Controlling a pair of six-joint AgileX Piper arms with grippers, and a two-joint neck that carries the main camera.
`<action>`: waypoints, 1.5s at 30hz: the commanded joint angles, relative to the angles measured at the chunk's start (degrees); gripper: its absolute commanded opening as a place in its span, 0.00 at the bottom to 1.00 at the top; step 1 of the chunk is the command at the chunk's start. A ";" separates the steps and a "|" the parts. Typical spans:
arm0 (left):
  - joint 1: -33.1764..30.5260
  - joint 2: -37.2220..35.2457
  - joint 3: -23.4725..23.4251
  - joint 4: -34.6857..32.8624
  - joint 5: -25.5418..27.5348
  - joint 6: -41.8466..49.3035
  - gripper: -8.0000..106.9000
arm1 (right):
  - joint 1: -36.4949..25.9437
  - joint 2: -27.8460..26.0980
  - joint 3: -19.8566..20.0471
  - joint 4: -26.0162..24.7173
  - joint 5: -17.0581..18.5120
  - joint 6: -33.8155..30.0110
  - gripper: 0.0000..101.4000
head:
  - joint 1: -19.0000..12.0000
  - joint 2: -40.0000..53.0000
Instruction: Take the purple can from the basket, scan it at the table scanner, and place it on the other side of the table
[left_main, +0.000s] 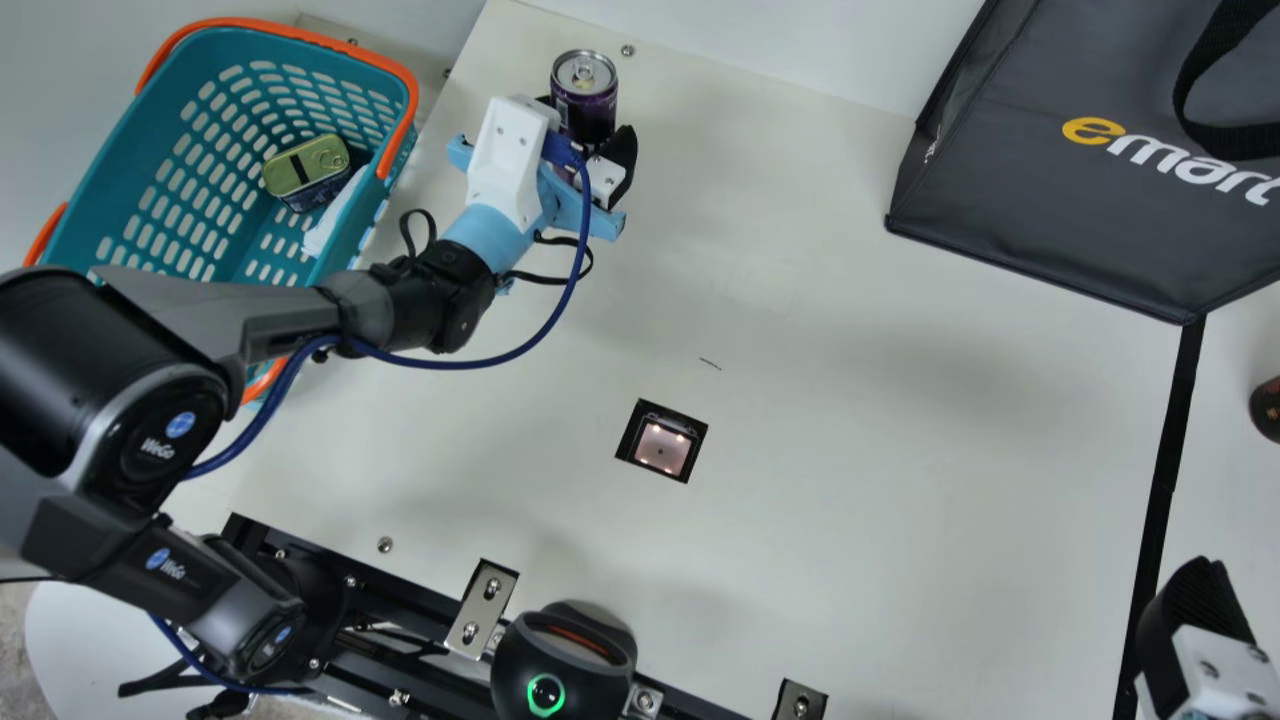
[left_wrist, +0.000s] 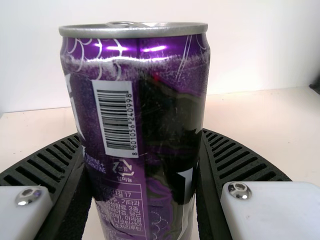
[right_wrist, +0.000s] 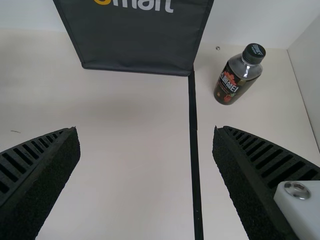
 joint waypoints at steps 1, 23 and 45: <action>-0.20 0.22 0.41 -0.39 -0.67 0.17 0.00 | 0.00 0.00 0.00 0.00 0.00 0.00 0.94 | -1.66 0.14; -1.85 0.93 4.97 -2.23 -9.53 1.22 0.21 | 0.00 0.00 0.00 0.00 0.00 0.00 0.94 | -1.66 0.14; -1.77 0.41 5.60 -2.63 -10.98 1.40 0.85 | 0.00 0.00 0.00 0.00 0.00 0.00 0.94 | -1.66 0.14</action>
